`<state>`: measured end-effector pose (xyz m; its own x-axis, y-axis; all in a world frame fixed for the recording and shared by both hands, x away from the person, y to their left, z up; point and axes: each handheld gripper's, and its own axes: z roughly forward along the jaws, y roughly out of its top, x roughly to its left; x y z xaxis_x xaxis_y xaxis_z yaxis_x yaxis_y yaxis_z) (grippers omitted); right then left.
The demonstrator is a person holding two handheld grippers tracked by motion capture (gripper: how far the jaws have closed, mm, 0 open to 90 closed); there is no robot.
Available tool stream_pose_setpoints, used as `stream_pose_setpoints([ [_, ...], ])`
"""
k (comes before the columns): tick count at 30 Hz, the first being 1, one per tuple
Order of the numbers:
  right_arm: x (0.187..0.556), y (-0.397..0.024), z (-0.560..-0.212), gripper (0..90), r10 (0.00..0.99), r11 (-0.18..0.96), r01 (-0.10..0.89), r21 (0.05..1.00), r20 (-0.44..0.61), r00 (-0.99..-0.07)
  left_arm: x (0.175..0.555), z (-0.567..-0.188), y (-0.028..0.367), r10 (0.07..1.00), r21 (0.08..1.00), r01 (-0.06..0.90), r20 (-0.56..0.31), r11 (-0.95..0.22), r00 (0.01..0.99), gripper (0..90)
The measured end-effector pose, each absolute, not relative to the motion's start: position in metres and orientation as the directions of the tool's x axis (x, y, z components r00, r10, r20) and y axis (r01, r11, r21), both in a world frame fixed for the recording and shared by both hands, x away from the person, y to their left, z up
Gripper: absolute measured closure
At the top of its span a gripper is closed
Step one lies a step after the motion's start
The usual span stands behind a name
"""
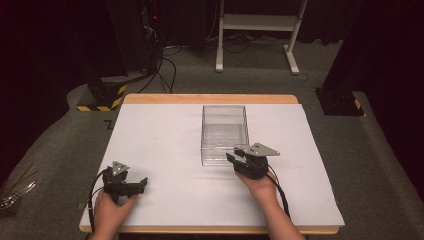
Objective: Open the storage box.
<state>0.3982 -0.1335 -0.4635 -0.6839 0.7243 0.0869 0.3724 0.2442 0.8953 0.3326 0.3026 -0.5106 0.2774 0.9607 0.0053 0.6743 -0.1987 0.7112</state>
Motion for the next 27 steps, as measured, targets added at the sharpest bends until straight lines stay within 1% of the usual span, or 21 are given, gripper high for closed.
stream_pose_setpoints([
  [3,0.400,-0.134,-0.464,64.0,0.709,0.246,0.363,0.899,0.088,-0.700,0.333,-0.511,0.303,0.961,0.711,0.674,0.005,-0.199,0.278,0.9],
  [7,0.402,-0.134,-0.464,65.8,0.700,0.248,0.358,0.900,0.089,-0.709,0.333,-0.511,0.303,0.961,0.711,0.674,0.005,-0.198,0.277,0.9],
  [14,0.407,-0.137,-0.468,66.6,0.672,0.235,0.355,0.905,0.112,-0.732,0.333,-0.511,0.303,0.961,0.711,0.674,0.005,-0.199,0.277,0.9],
  [15,0.407,-0.138,-0.467,69.0,0.668,0.232,0.354,0.906,0.116,-0.735,0.333,-0.511,0.303,0.961,0.711,0.674,0.005,-0.199,0.278,0.9],
  [21,0.409,-0.141,-0.467,75.6,0.655,0.230,0.353,0.907,0.124,-0.745,0.333,-0.511,0.303,0.961,0.712,0.674,0.005,-0.198,0.277,0.9],
  [27,0.409,-0.146,-0.468,78.8,0.641,0.234,0.348,0.908,0.125,-0.757,0.333,-0.511,0.303,0.961,0.712,0.674,0.006,-0.199,0.277,0.9],
])
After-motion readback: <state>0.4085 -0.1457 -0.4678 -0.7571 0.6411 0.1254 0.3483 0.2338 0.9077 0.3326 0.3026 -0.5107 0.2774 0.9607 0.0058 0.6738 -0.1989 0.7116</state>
